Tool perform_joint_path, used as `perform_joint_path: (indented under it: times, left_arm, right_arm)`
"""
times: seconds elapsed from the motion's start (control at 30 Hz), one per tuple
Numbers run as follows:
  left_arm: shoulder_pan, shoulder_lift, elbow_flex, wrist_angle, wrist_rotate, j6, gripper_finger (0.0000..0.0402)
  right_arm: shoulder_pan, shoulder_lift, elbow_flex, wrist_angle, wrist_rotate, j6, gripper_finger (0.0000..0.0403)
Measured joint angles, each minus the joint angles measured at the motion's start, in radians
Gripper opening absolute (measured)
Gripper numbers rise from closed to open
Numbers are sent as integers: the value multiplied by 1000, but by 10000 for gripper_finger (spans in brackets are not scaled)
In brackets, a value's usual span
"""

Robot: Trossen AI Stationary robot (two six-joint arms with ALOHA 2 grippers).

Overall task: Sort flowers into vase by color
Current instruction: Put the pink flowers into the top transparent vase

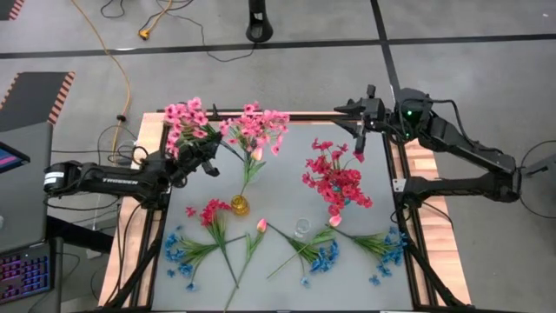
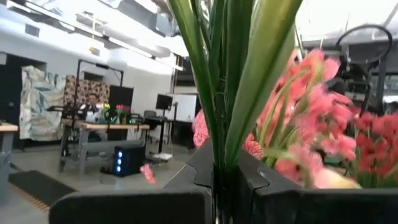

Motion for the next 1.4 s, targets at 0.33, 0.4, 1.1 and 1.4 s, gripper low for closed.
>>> perform_joint_path:
  times: [0.33,0.4,1.1,1.4]
  left_arm:
    - [-1,96,0,-12,77,0,15]
    - [-1,117,0,-18,76,-1,15]
    - [-4,154,1,-254,23,-151,197]
    - [-4,154,1,-245,61,-174,188]
  right_arm:
    - [-4,16,-13,5,0,14,177]
    - [-4,25,-13,4,0,13,177]
    - [-5,26,-14,69,1,19,177]
    - [-5,26,-14,69,1,19,177]
